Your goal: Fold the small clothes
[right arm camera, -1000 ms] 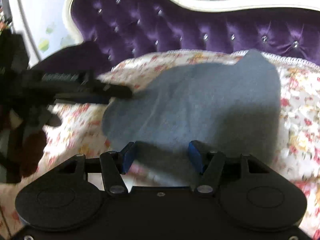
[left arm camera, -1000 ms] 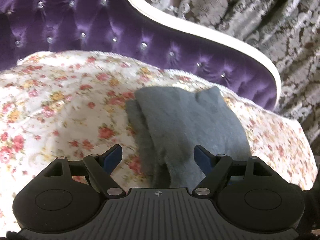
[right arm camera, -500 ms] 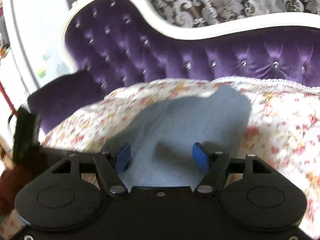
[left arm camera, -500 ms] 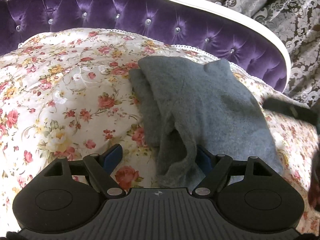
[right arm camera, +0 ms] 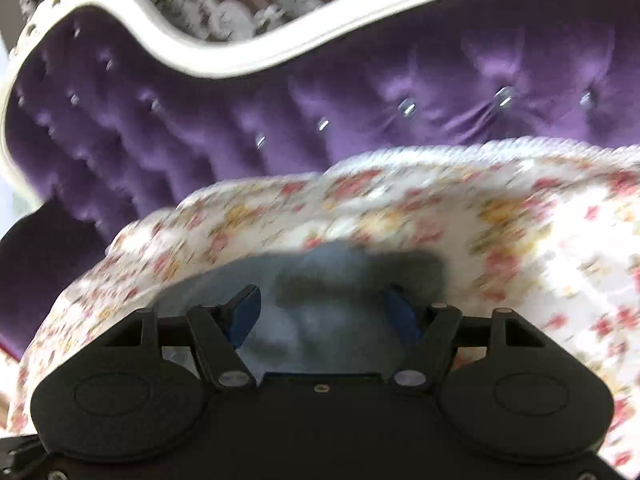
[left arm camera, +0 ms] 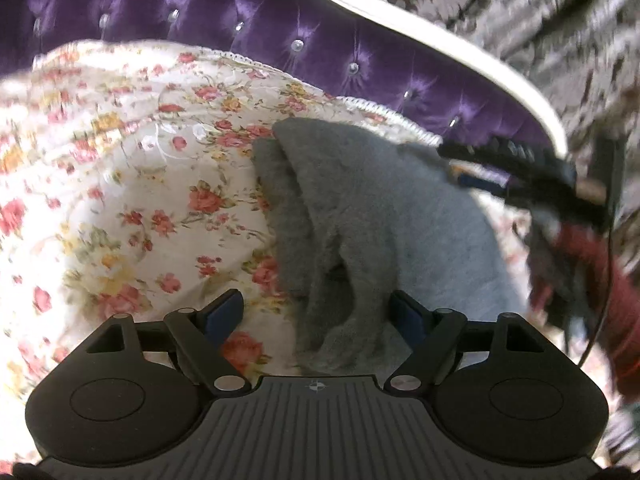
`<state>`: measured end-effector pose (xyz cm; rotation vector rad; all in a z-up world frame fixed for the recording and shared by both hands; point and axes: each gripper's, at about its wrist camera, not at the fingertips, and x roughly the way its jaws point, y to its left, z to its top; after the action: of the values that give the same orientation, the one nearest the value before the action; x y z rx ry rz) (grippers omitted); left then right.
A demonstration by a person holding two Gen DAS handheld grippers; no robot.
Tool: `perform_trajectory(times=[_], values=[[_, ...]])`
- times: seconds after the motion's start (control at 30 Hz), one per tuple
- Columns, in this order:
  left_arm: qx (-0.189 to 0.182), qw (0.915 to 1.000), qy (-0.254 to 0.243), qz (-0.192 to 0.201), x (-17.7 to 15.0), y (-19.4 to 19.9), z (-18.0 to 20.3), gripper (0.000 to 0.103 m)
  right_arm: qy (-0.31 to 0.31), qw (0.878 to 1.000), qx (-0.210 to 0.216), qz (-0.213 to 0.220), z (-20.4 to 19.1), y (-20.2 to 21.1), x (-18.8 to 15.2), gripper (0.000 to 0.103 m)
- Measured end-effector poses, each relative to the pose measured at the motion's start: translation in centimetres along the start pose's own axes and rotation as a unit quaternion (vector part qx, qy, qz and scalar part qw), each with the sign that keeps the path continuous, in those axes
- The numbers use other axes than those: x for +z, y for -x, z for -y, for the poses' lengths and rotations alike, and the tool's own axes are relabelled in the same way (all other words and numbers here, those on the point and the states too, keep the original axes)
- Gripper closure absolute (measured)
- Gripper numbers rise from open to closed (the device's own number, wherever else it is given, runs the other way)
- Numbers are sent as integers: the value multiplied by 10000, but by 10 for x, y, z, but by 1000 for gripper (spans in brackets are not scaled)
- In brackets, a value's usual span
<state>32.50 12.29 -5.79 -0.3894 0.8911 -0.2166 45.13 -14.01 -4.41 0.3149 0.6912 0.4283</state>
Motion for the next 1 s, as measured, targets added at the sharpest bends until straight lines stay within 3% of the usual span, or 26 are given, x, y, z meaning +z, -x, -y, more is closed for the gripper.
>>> perform_trajectory(times=[0.1, 0.3, 0.4, 0.53, 0.7, 0.73, 0.83, 0.9, 0.93, 1.0], values=[[-317, 9990, 302, 82, 1, 5, -2, 24, -112, 9997, 179, 150, 7, 23, -6, 26], [-377, 9987, 314, -150, -6, -8, 6, 23, -359, 9978, 559, 7, 23, 49, -23, 20], [-439, 9988, 175, -88, -6, -12, 12, 19, -564, 9950, 791, -235, 28, 46, -35, 15], [-824, 9963, 241, 10, -5, -25, 12, 6, -687, 9904, 1039, -601, 28, 32, -47, 15], [-1086, 9938, 246, 52, -1, -38, 16, 6, -798, 9878, 1256, -457, 25, 24, -49, 9], [-1183, 9925, 318, 33, 0, -40, 14, 9, -825, 9874, 1281, -426, 25, 23, -49, 8], [-1410, 9872, 729, -163, 2, -46, 5, 74, -944, 9860, 1321, -387, 27, 23, -50, 8], [-1562, 9812, 1101, -276, -1, -51, -2, 75, -914, 9876, 1200, -438, 25, 23, -50, 32], [-1544, 9810, 1143, -263, -1, -49, -2, 76, -896, 9882, 1125, -524, 24, 21, -50, 56], [-1502, 9831, 1017, -251, -1, -41, 5, 76, -900, 9885, 1104, -515, 19, 27, -48, 57]])
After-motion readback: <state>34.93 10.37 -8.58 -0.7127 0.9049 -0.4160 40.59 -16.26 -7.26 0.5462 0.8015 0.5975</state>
